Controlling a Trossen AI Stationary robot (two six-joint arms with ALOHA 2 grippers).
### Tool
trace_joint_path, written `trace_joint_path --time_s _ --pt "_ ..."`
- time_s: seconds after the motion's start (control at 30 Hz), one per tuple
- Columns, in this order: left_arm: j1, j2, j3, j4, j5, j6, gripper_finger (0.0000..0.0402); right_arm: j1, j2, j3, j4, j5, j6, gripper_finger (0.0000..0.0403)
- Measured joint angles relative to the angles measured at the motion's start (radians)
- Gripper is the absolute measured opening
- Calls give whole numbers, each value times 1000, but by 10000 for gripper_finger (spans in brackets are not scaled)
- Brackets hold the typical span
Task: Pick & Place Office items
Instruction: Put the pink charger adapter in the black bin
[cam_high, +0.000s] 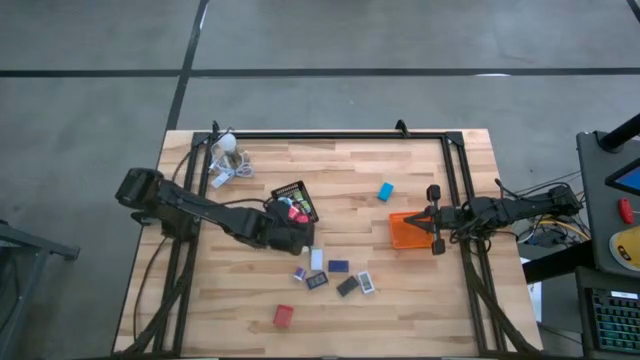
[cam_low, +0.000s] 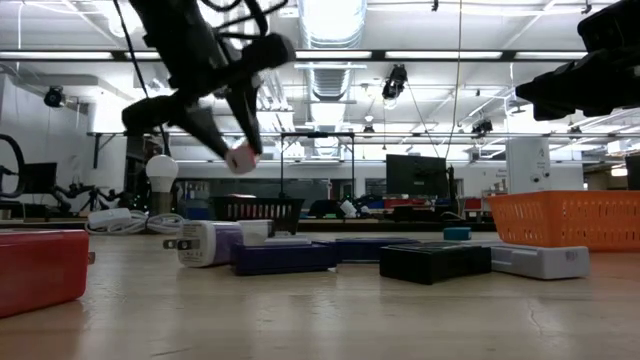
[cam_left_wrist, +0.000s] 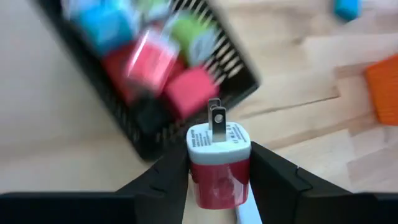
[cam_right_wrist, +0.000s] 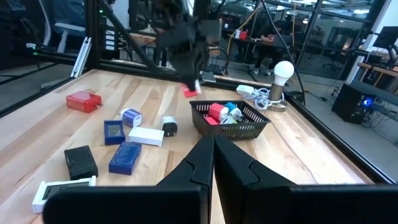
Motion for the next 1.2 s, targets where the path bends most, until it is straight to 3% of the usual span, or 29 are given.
trace_joint_path --time_s 0.13,0.3,0.63,0.9,1.2 --pt "25 -42 2 2 -45 123 149 0 0 0 0 0 0 9" --pt "103 -50 -1 1 -21 223 148 0 -1 0 0 0 0 9" --pt "280 -25 -3 48 236 477 149 0 -1 0 0 0 0 9" --pt "295 31 -3 93 277 577 149 0 -1 0 0 0 0 9" --pt "295 80 -3 99 309 589 149 0 0 0 0 1 0 8"
